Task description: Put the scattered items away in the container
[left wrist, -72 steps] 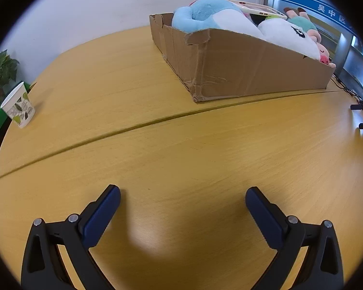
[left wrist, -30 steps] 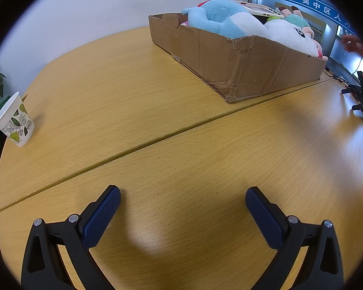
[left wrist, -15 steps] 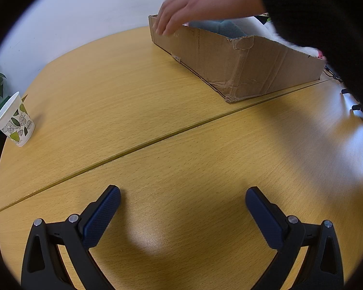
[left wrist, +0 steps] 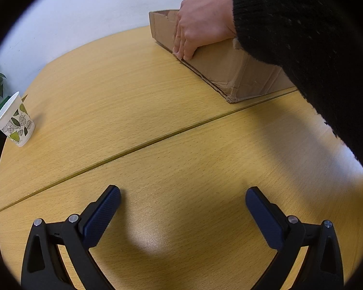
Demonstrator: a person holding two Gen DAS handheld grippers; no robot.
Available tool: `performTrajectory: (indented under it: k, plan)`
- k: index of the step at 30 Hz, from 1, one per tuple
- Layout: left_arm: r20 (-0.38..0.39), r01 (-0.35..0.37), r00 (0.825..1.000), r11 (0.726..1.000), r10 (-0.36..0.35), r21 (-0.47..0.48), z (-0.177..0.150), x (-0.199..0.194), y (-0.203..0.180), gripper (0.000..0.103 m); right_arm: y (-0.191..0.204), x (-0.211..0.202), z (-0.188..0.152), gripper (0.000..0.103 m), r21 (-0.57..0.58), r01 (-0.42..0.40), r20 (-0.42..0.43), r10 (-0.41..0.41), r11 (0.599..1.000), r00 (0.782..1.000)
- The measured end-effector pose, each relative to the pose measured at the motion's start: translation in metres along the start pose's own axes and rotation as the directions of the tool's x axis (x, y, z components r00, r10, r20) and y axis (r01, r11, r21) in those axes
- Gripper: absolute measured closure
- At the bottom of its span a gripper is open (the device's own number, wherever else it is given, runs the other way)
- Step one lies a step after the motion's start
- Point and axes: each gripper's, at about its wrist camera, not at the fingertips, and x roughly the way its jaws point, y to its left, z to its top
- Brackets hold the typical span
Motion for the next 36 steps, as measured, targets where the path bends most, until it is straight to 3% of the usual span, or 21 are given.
performTrajectory:
  k: [36]
  plan:
    - [0.000,-0.001,1.000,1.000,0.001,-0.003,0.0011,-0.0015,0.0025,0.000,0.0025,-0.0029,-0.0012,0.000,-0.002,-0.001,0.001,0.001,1.000,1.000]
